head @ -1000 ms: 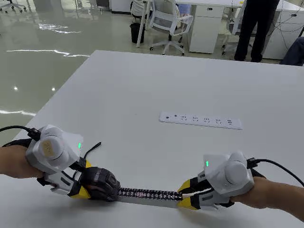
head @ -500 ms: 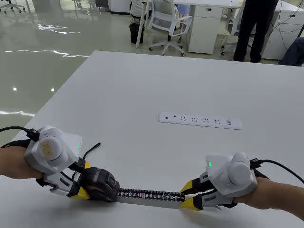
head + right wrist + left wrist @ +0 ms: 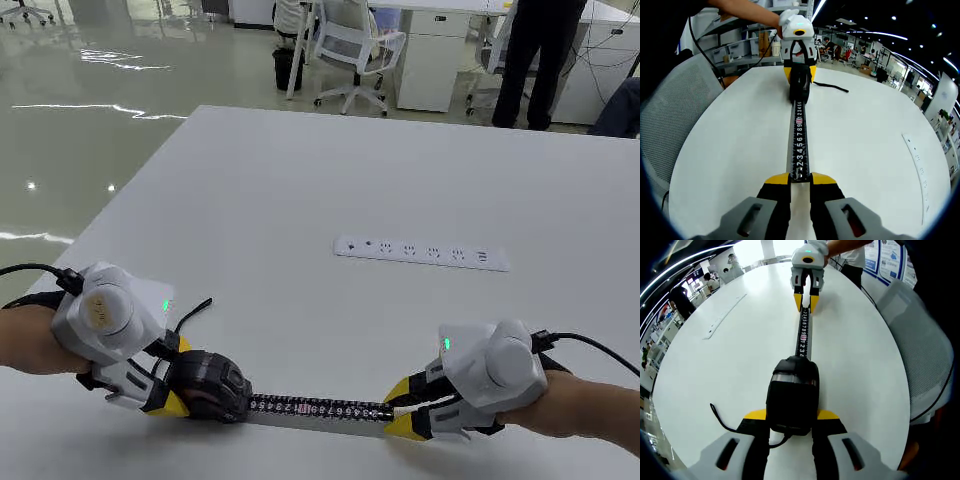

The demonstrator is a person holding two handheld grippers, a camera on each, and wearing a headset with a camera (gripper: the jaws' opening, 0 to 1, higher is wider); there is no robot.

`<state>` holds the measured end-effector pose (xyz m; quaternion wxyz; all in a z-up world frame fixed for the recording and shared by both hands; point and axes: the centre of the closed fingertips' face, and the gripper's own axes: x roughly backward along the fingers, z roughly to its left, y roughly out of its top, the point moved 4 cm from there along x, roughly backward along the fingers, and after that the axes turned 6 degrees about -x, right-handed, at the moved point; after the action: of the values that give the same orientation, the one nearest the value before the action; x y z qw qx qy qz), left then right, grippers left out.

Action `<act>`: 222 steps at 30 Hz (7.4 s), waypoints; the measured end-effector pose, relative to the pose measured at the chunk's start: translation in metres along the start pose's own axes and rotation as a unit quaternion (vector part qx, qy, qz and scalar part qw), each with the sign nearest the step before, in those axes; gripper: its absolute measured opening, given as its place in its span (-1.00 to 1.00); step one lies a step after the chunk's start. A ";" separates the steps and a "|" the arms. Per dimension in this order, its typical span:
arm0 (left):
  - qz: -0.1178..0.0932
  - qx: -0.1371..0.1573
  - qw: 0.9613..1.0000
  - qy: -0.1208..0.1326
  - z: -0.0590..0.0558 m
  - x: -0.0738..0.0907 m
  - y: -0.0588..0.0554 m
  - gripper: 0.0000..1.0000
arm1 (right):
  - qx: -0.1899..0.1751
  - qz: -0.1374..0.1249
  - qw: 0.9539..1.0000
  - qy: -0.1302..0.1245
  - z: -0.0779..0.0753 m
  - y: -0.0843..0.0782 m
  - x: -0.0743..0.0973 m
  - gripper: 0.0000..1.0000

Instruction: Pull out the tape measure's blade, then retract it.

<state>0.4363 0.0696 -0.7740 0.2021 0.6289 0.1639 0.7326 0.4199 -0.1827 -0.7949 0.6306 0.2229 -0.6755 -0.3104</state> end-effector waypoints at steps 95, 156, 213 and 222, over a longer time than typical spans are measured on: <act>-0.001 0.007 1.000 0.001 0.001 -0.002 0.000 -0.45 | -0.019 0.023 0.999 -0.020 -0.007 -0.040 0.036 -0.75; 0.033 -0.002 0.999 -0.014 0.000 -0.001 0.006 -0.43 | -0.027 0.055 0.997 -0.049 -0.013 -0.044 0.045 -0.55; -0.050 0.223 0.963 0.144 -0.070 0.065 0.013 0.33 | -0.198 -0.001 0.958 -0.205 0.055 -0.025 0.105 0.21; -0.074 0.262 0.944 0.189 -0.078 0.076 0.024 0.45 | -0.228 -0.027 0.945 -0.233 0.069 -0.017 0.112 0.40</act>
<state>0.3479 0.0879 -0.7092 0.0498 0.4959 0.4312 0.7521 0.3383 -0.2624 -0.7280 0.4808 0.0120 -0.7086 -0.5164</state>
